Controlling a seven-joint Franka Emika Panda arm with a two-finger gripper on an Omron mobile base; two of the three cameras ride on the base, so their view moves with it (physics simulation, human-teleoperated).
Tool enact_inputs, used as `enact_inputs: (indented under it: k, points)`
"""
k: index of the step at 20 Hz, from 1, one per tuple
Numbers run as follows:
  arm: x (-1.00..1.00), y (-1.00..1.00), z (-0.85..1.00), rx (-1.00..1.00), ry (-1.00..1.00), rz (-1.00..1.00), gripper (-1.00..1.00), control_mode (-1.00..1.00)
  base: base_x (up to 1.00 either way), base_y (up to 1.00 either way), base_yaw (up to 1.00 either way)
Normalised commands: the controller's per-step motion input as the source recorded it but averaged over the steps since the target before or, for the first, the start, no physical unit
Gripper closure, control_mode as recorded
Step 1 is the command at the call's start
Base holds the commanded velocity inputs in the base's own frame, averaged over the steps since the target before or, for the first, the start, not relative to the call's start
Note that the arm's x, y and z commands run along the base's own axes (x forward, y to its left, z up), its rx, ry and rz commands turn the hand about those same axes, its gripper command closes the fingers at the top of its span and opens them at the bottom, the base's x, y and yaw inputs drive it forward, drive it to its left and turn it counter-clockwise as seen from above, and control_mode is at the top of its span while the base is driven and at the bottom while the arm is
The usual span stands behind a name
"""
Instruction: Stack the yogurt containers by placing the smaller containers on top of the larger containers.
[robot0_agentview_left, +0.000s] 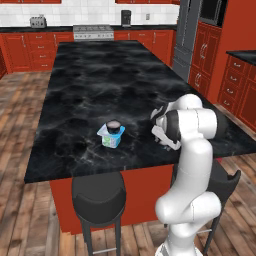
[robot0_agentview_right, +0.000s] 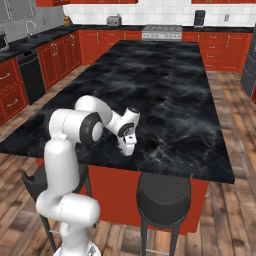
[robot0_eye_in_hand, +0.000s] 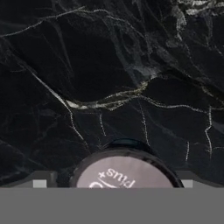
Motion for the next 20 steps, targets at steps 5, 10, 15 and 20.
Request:
enact_inputs:
  k: [5, 10, 15, 20]
  points:
    - [0.12, -0.04, -0.47, -0.03, 0.04, 0.0, -1.0, -1.0, 0.0, 0.0, 0.0]
    - [0.04, -0.04, -0.44, -0.03, 0.01, 0.0, -1.0, -1.0, 0.0, 0.0, 0.0]
    - [0.0, -0.06, -0.39, -0.02, 0.0, 0.0, -1.0, -1.0, 0.0, 0.0, 0.0]
    - [0.0, -0.06, -0.31, -0.02, 0.0, 0.0, 1.0, -1.0, 0.0, 0.0, 0.0]
